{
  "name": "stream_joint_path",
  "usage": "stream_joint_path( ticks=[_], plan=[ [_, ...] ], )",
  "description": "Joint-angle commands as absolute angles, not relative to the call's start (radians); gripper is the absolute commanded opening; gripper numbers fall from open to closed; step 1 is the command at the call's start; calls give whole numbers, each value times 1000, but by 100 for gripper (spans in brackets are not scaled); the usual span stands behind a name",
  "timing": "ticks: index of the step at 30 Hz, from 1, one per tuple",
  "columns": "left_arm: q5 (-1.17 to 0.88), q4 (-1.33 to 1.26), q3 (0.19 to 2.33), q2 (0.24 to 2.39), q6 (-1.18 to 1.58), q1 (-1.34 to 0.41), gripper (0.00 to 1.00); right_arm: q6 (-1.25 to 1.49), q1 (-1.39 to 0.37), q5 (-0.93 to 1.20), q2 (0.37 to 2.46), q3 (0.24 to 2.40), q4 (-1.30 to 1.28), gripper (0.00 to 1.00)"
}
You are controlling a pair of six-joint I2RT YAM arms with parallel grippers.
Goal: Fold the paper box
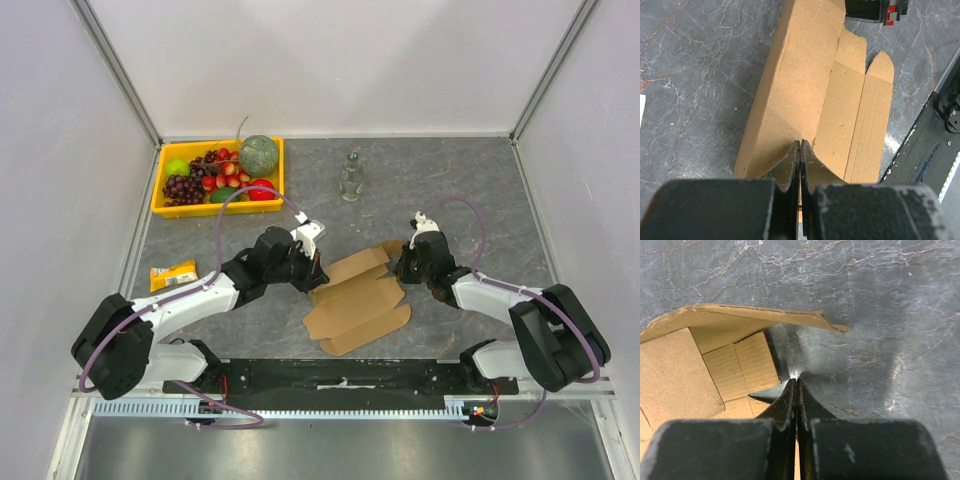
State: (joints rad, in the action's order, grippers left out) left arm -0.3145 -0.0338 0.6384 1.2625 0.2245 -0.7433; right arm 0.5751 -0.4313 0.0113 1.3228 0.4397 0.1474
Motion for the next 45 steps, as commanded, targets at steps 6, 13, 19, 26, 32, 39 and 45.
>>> stream_joint_path(
  ticks=[6, 13, 19, 26, 32, 39, 45],
  plan=[
    [-316, -52, 667, 1279, 244, -753, 2, 560, -416, 144, 1394, 428, 284, 0],
    [-316, -52, 667, 1282, 244, -752, 2, 592, -387, 189, 1399, 367, 417, 0],
    [-316, -48, 669, 1284, 242, -753, 2, 635, -376, 227, 1396, 292, 575, 0],
    [-316, -48, 667, 1287, 242, -753, 2, 664, -367, 316, 1405, 246, 745, 0],
    [-316, -46, 664, 1289, 244, -752, 2, 669, -368, 359, 1411, 230, 810, 0],
    [-316, -44, 664, 1285, 244, -755, 2, 689, -368, 409, 1482, 229, 876, 0],
    [-318, -43, 663, 1287, 245, -753, 2, 718, -367, 460, 1563, 229, 966, 0]
  ],
)
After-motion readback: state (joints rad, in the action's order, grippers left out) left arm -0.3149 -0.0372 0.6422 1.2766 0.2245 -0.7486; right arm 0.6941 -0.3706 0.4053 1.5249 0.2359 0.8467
